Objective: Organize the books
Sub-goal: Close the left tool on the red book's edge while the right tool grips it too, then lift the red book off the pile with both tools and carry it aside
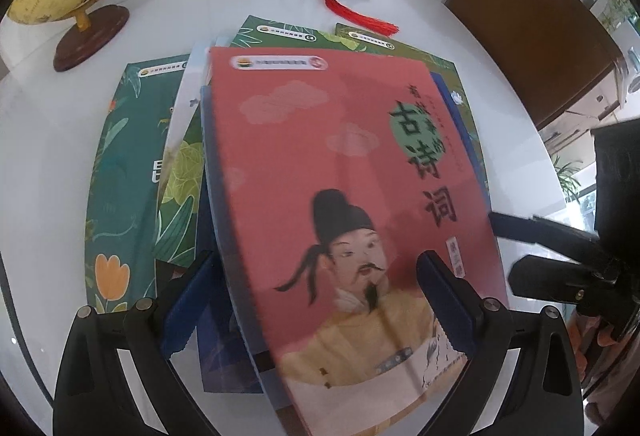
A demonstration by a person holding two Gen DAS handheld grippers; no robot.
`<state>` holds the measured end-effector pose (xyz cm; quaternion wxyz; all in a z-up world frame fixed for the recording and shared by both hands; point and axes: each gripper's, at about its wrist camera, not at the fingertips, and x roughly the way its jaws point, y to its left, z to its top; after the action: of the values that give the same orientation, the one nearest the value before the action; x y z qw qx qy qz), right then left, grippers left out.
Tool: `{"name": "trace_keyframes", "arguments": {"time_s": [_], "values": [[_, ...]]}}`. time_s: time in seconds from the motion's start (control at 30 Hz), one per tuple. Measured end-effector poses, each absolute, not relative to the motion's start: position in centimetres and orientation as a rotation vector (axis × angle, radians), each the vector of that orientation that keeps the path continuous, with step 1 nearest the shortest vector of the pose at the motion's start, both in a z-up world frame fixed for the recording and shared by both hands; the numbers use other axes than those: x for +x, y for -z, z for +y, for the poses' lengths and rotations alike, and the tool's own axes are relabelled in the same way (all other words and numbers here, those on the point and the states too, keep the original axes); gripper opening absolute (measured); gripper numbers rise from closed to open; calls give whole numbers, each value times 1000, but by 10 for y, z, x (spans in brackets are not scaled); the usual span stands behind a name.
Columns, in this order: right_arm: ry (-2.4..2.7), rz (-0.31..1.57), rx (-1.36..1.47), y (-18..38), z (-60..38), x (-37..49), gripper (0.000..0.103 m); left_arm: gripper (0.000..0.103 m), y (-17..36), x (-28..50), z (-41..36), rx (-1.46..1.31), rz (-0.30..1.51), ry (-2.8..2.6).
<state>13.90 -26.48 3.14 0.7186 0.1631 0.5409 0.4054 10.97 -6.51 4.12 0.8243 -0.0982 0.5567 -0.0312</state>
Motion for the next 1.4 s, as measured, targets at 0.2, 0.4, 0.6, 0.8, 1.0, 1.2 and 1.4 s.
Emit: {"name": "trace_keyframes", "arguments": {"time_s": [0.2,0.4,0.6,0.8,1.0,1.2,1.4], "values": [[-874,1190,297,-34,-250,147,86,76,-49,109,-61,-189,1168,39],[-952,1202,416,-27,-258,150,81,48,-60,104,-34,-262,1124,-22],[-1012,1234,548,-15,-258,153,57,48,-55,100,-8,-332,1120,-31],[-1043,1255,574,-13,-251,153,51,49,-55,101,-8,-296,1120,-44],[-1084,1261,644,-7,-249,154,51,49,-45,98,11,-374,1146,-56],[-1137,1281,582,-14,-224,155,51,50,-42,93,26,-362,1161,-104],[-1183,1308,593,-20,-203,145,51,50,-38,87,31,-404,1174,-89]]}}
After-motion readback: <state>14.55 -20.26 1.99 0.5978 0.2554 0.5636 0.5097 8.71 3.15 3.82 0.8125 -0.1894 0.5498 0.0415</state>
